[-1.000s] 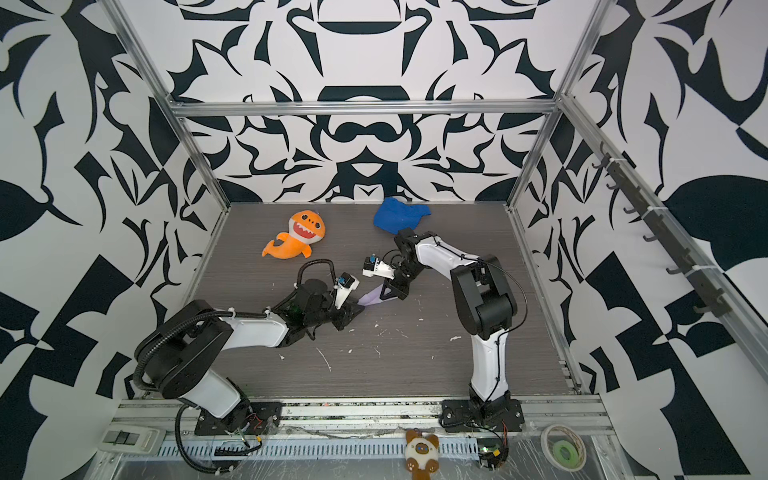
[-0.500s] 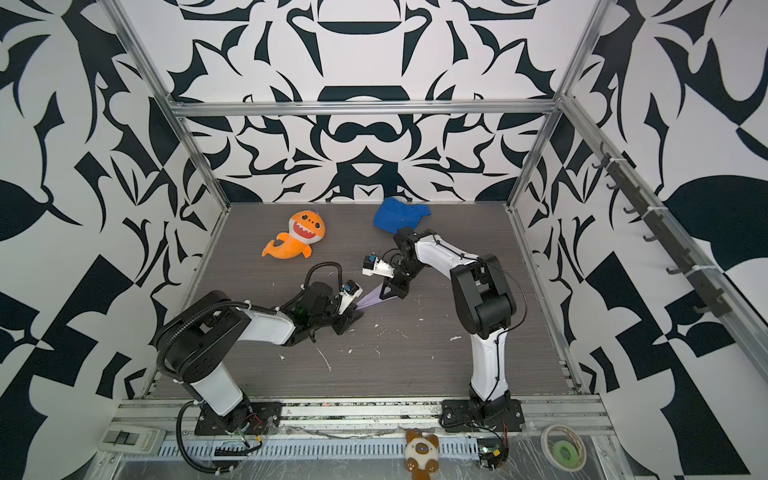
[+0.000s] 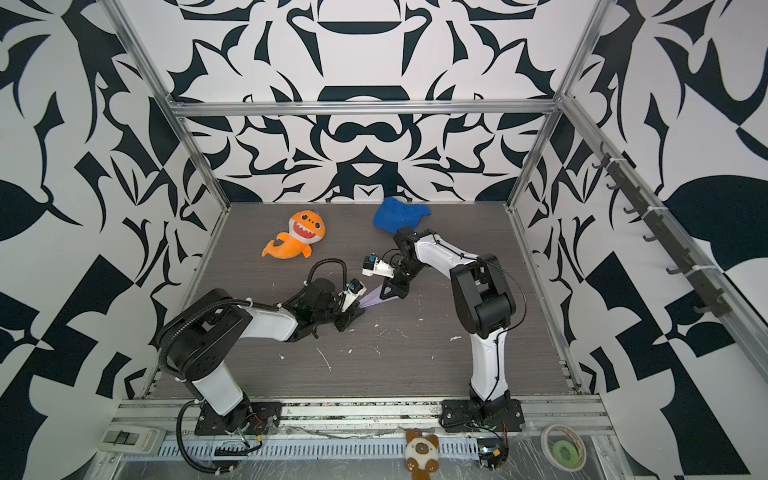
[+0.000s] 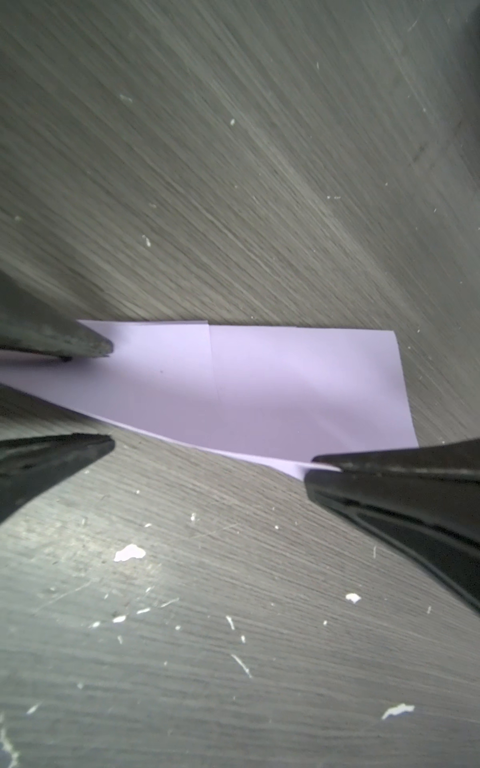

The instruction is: Fold a paper plane with a square sheet of paper (pick it up from the middle)

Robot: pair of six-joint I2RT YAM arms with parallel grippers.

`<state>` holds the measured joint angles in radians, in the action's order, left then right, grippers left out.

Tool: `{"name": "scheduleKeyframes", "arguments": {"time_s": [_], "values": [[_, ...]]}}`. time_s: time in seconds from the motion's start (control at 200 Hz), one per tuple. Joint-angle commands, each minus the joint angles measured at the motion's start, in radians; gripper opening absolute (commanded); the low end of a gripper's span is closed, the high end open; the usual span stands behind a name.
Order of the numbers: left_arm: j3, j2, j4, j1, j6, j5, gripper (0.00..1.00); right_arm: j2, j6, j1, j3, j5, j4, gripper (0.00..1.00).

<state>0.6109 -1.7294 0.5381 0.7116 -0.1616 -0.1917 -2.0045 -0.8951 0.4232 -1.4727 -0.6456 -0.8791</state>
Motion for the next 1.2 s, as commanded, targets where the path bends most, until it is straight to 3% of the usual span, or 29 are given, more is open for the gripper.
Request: {"name": "scheduleKeyframes", "arguments": {"time_s": [0.0,0.335,0.475,0.58,0.78,0.895,0.965,1.04,1.195], "values": [[0.029,-0.017,-0.044,-0.004,-0.047,-0.027,0.33,0.021,-0.039,0.005,-0.003,0.002,-0.028,0.0],[0.034,-0.024,-0.057,-0.008,-0.069,-0.029,0.26,0.018,-0.05,0.003,0.003,0.003,-0.028,0.0],[0.036,-0.024,-0.063,-0.014,-0.071,-0.032,0.17,0.022,-0.047,-0.003,0.0,-0.01,-0.027,0.0],[0.04,-0.019,-0.077,-0.017,-0.064,-0.041,0.12,0.03,-0.026,-0.015,-0.005,-0.03,-0.028,0.07],[0.057,-0.021,-0.123,-0.017,-0.051,-0.047,0.08,0.075,0.047,-0.044,0.018,-0.05,0.028,0.35],[0.069,-0.018,-0.156,-0.017,-0.026,-0.04,0.08,0.154,0.168,-0.073,0.093,-0.039,0.168,0.54],[0.079,-0.019,-0.18,-0.017,0.003,-0.033,0.08,0.233,0.294,-0.095,0.181,0.007,0.327,0.92],[0.085,-0.018,-0.199,-0.017,0.035,-0.028,0.08,0.333,0.427,-0.111,0.289,0.108,0.513,1.0],[0.125,-0.021,-0.284,-0.017,0.104,-0.033,0.08,0.508,0.747,-0.115,0.436,0.41,0.775,1.0]]}}
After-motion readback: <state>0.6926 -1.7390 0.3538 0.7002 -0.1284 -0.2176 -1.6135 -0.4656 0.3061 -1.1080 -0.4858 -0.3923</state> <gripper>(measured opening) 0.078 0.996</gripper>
